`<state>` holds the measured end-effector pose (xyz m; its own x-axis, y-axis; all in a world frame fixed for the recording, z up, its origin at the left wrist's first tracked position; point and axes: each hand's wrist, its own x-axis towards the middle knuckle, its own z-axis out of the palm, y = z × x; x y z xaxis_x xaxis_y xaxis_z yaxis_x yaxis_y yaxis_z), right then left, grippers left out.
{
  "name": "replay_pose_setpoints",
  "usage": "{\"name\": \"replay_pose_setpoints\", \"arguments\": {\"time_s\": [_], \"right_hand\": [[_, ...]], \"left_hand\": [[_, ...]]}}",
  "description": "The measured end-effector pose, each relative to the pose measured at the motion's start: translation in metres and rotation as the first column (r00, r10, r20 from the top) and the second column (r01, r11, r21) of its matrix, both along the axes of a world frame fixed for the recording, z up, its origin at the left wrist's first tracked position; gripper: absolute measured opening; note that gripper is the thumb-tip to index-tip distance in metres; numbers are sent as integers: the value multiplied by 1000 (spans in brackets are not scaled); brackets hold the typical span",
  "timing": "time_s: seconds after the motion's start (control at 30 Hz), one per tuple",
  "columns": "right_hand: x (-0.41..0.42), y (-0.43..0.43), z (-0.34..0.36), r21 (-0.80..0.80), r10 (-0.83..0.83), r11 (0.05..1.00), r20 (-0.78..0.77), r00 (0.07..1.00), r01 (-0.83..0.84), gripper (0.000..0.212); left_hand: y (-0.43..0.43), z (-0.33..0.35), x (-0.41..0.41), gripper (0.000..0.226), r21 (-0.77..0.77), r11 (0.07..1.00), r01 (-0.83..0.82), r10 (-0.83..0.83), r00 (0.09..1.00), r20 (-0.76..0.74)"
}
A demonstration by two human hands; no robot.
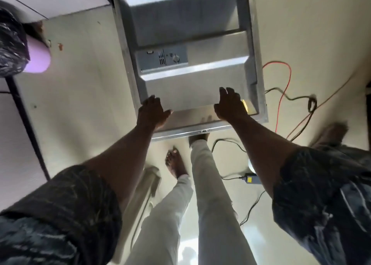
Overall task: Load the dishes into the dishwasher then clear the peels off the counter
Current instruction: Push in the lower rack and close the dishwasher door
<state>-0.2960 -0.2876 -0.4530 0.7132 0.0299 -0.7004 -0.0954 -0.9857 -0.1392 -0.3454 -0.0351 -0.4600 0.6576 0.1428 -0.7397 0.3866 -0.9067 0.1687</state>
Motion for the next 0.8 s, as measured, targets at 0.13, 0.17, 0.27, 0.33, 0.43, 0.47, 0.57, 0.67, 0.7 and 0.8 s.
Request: {"name": "replay_pose_setpoints", "arguments": {"time_s": [0.13,0.17,0.27,0.33,0.43,0.47,0.57,0.67,0.7,0.8], "right_hand": [[-61,-9,-35,22,-204,978,-91,975,207,52],[-72,-10,-43,28,-272,960,-125,954,277,51],[-97,-11,-64,25,-450,881,-262,854,472,40],[-108,-10,-78,61,-615,760,-253,746,647,33],[-120,-8,-101,112,-869,345,-337,363,932,55],[-121,-10,-108,117,-905,225,-343,252,967,66],[-115,-13,-122,137,-892,-158,-444,-82,978,78],[-112,-23,-167,189,-877,-66,-479,33,980,57],[-141,-19,-225,252,-929,154,-293,227,955,49],[-197,3,-328,166,-890,433,-75,449,886,46]], "left_hand": [[-19,-28,-75,75,-71,967,-245,239,967,-84],[-27,-36,-89,75,-87,933,-350,338,933,-126],[-53,-56,-117,67,-134,641,-756,704,648,-289],[-68,-69,-128,58,-154,282,-947,855,321,-408],[-85,-87,-132,52,-174,-255,-951,843,-131,-522],[-89,-95,-130,64,-179,-396,-901,807,-248,-536],[-93,-120,-123,84,-196,-615,-764,712,-432,-554],[-93,-143,-113,71,-214,-632,-745,713,-450,-537],[-93,-147,-112,74,-227,-622,-750,727,-444,-524],[-94,-157,-115,83,-275,-650,-708,717,-452,-531]]}}
